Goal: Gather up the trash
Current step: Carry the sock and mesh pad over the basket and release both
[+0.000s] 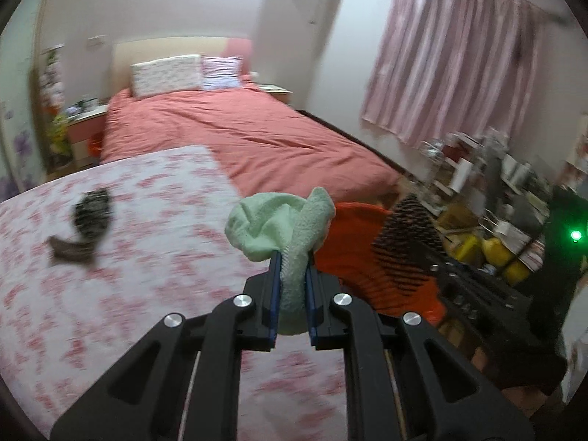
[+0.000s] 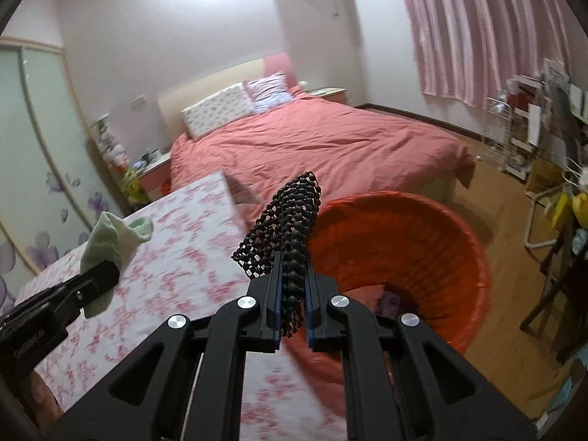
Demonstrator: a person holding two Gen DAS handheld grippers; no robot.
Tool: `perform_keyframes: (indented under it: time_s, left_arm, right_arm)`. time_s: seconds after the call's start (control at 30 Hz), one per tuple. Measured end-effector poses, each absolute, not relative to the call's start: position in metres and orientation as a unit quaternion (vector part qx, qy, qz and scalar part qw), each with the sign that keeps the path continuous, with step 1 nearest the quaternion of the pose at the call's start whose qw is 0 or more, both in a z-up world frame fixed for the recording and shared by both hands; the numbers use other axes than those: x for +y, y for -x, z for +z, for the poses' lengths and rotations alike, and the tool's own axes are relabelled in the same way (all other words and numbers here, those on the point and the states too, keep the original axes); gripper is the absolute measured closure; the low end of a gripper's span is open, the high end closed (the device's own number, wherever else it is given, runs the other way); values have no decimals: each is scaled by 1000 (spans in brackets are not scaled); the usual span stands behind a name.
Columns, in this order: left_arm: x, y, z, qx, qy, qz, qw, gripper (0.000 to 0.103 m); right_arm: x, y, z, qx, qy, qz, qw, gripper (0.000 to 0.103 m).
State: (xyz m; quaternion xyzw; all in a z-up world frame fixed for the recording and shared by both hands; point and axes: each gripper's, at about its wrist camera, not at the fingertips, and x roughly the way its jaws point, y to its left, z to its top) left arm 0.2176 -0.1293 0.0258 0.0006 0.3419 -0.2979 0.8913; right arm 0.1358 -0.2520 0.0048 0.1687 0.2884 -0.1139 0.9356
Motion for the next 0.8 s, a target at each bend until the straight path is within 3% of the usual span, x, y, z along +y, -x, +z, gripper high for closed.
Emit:
perform_keyframes:
  time_s: [0.37, 0.43, 0.5, 0.63, 0.8]
  left_arm:
    - [-229, -234, -8, 374, -31, -353, 857, 87]
    - [-236, -241, -18, 382, -38, -346, 856, 77]
    - [-236, -247, -28, 391, -39, -336, 856, 61]
    - [-221, -262, -42, 409, -38, -315, 856, 55]
    - [-187, -268, -47, 406, -55, -265, 873, 36]
  right_arm:
    - [-312, -148, -16, 293, -205, -147, 922, 92]
    - [-319, -153, -24, 303, -213, -143, 918, 83]
    - [-322, -154, -32, 309, -219, -143, 914, 59]
    - [-318, -151, -42, 318, -226, -147, 909, 53]
    - [-310, -150, -41, 323, -212, -153, 910, 42]
